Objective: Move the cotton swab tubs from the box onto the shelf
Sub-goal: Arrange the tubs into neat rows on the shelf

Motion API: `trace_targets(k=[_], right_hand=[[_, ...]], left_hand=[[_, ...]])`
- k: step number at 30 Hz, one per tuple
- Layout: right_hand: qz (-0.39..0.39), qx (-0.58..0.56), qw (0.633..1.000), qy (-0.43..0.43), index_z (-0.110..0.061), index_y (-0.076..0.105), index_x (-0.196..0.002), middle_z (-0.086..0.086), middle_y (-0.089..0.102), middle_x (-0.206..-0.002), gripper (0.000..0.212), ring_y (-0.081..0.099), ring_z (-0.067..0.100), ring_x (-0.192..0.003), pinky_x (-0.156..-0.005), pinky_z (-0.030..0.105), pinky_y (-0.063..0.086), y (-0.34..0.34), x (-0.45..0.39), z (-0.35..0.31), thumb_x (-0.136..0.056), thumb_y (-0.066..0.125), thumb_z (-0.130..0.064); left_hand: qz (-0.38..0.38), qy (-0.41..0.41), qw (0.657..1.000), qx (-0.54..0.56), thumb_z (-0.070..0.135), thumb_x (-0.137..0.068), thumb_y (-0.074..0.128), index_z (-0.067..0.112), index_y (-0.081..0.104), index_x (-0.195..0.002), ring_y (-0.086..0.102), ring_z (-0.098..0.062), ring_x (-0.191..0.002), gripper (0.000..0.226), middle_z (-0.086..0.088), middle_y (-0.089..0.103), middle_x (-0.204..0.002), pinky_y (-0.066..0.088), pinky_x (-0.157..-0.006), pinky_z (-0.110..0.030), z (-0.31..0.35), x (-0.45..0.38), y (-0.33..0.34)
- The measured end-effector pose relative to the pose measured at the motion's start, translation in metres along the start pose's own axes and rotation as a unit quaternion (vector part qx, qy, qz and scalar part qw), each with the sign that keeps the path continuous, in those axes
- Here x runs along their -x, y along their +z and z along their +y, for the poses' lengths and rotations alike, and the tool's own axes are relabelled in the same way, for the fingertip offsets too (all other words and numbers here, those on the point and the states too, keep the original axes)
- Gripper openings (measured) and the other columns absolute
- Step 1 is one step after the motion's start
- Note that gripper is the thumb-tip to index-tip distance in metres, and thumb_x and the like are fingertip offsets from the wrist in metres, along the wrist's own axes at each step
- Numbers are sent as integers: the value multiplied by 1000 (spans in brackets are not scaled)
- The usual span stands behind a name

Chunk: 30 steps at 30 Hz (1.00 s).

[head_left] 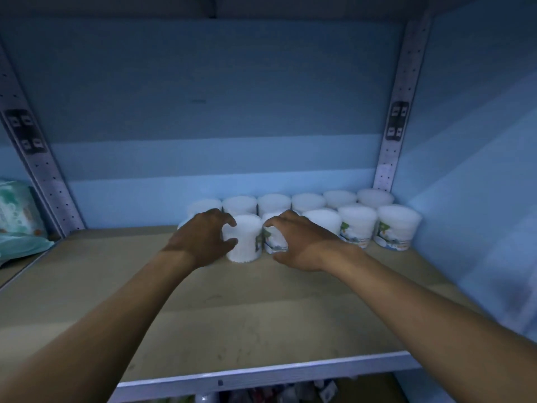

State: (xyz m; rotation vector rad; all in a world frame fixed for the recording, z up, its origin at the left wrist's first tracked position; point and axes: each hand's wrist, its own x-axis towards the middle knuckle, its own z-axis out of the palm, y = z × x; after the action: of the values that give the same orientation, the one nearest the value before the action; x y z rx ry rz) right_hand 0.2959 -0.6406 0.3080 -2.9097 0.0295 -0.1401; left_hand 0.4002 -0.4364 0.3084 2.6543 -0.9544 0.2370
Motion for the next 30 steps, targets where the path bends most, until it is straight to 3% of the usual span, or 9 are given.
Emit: trace_targets(k=[4,8,13,21,26,30], right_hand=[[-12,8,999,29,-34,34,-148,-5,34,-146,67,38,19,-133,-102,40,43,-10,37,29,-88,65,-36],[-17,23,998,56,-31,34,-150,-1,33,-151,71,38,22,-137,-107,39,40,-18,67,55,-87,66,-37],[-23,27,996,87,-28,38,-150,5,39,-148,72,44,27,-135,-109,39,40,-26,93,82,-84,67,-32],[-38,33,991,128,-31,38,-149,3,38,-152,69,42,23,-138,-110,38,40,-29,121,119,-87,68,-32],[-33,49,984,168,-30,39,-147,4,41,-143,67,46,27,-131,-104,39,44,-42,115,147,-87,67,-35],[-23,73,977,201,-30,37,-147,4,38,-142,68,43,29,-131,-103,40,44,-56,100,170,-86,67,-37]], left_hand=[[-14,7,1000,9,41,-88,65,33,57,-127,54,-17,-118,40,7,54,-134,41,-94,-29,30,11,5],[-21,56,998,18,34,-88,65,24,64,-117,55,-18,-115,30,4,59,-125,42,-91,-27,59,14,10],[-49,64,996,42,37,-87,67,30,57,-128,49,-15,-122,42,6,54,-132,38,-100,-25,90,11,24],[-88,100,990,40,42,-88,64,32,52,-134,46,-15,-125,48,5,51,-136,35,-92,-23,138,-1,48],[-98,140,984,54,40,-89,65,28,47,-138,45,-18,-127,54,0,47,-139,34,-96,-24,176,-19,60],[-95,151,983,39,40,-87,66,26,41,-144,42,-23,-130,64,-1,43,-144,40,-104,-35,205,-44,63]])
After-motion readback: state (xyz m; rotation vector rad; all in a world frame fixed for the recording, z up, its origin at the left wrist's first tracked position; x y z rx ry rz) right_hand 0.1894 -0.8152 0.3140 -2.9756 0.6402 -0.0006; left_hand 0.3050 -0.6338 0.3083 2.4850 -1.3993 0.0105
